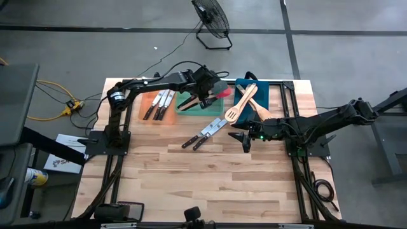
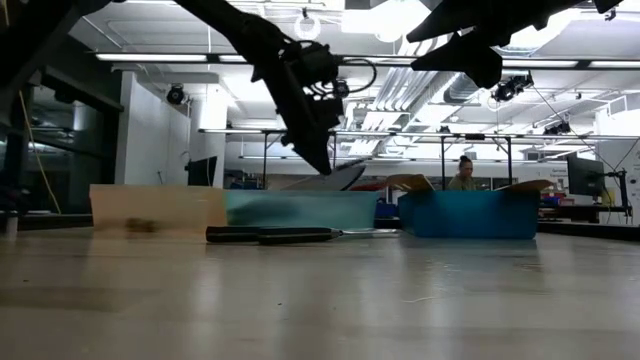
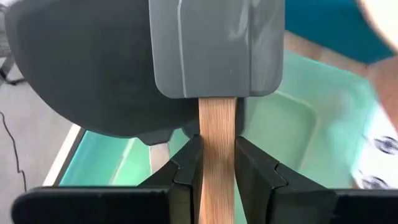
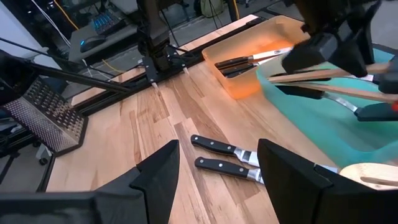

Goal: Pick & Place Kitchen Items
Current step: Put the gray spatula into the green bin

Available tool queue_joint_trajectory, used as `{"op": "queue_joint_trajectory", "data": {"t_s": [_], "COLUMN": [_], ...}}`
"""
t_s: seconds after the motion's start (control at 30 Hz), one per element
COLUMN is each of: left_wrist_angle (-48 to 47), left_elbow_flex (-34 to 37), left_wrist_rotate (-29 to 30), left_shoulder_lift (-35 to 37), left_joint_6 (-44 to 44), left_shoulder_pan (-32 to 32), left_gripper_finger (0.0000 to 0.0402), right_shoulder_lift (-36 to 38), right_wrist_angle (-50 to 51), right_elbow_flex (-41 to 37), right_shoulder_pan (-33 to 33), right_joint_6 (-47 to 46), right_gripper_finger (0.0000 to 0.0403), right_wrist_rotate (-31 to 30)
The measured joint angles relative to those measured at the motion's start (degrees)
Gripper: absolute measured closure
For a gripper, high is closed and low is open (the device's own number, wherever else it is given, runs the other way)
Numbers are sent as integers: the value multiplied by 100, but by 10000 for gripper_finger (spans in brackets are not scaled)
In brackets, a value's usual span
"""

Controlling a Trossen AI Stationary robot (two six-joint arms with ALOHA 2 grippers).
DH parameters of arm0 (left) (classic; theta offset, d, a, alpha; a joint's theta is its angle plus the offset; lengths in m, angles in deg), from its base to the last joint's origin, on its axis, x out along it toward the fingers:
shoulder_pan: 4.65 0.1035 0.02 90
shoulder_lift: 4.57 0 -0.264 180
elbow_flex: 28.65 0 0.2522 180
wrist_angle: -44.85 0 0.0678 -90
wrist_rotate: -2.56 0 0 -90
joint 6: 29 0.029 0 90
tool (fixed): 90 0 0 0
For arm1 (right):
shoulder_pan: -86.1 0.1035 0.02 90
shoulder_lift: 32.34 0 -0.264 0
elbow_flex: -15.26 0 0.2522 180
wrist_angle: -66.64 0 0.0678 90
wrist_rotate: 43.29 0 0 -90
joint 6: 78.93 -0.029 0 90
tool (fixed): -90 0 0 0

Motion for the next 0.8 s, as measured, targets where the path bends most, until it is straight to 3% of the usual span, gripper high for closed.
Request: {"op": "queue_joint_trajectory", "data": {"t_s": [0.6,0.8], "left_wrist_angle": [27,-93], "left_elbow_flex": [-4,9], "left_wrist_rotate": [-33,-32], "left_shoulder_lift": [-205,-224], "left_joint_6": [99,38], "left_shoulder_pan": [102,104], "left_gripper_finger": [315,266], "right_shoulder_lift": [0,0], "right_wrist_angle": [39,39], "right_elbow_flex": [0,0], "right_shoulder_pan": [-4,-4], "right_joint_6": [2,2], "right_gripper_finger": [194,194], "right_wrist_rotate": [-1,0]}}
